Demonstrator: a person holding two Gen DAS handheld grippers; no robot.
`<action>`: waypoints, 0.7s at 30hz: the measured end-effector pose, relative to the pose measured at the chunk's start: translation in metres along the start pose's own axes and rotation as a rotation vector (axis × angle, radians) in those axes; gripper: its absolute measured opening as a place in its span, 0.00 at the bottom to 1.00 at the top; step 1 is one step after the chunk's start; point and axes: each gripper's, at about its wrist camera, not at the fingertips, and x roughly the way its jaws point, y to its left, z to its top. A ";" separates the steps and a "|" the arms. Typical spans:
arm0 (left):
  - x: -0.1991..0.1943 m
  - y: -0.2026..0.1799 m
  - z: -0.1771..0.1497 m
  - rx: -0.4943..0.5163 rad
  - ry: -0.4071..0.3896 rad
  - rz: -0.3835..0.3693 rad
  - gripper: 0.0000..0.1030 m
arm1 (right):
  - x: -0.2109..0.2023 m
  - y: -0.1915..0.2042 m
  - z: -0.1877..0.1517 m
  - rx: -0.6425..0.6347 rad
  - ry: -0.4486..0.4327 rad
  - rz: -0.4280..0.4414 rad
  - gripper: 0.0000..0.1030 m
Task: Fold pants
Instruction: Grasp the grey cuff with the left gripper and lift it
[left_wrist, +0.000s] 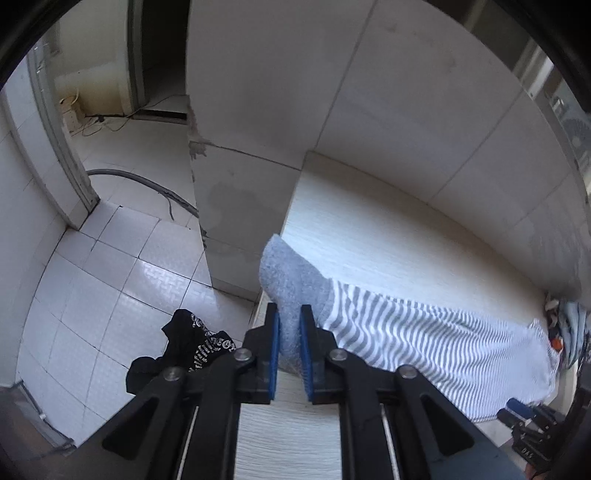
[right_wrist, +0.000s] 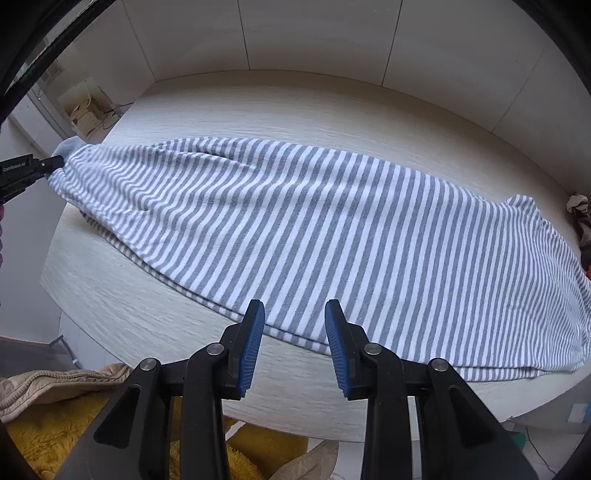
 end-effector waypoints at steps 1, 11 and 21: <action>0.004 0.000 -0.001 0.004 0.011 -0.003 0.12 | -0.001 0.002 -0.001 -0.003 -0.002 0.002 0.34; 0.038 0.024 -0.005 -0.095 0.102 -0.079 0.66 | -0.003 0.022 -0.001 -0.064 0.022 -0.013 0.34; 0.059 0.013 -0.012 -0.083 0.089 -0.073 0.63 | 0.007 0.036 0.004 -0.102 0.052 -0.024 0.34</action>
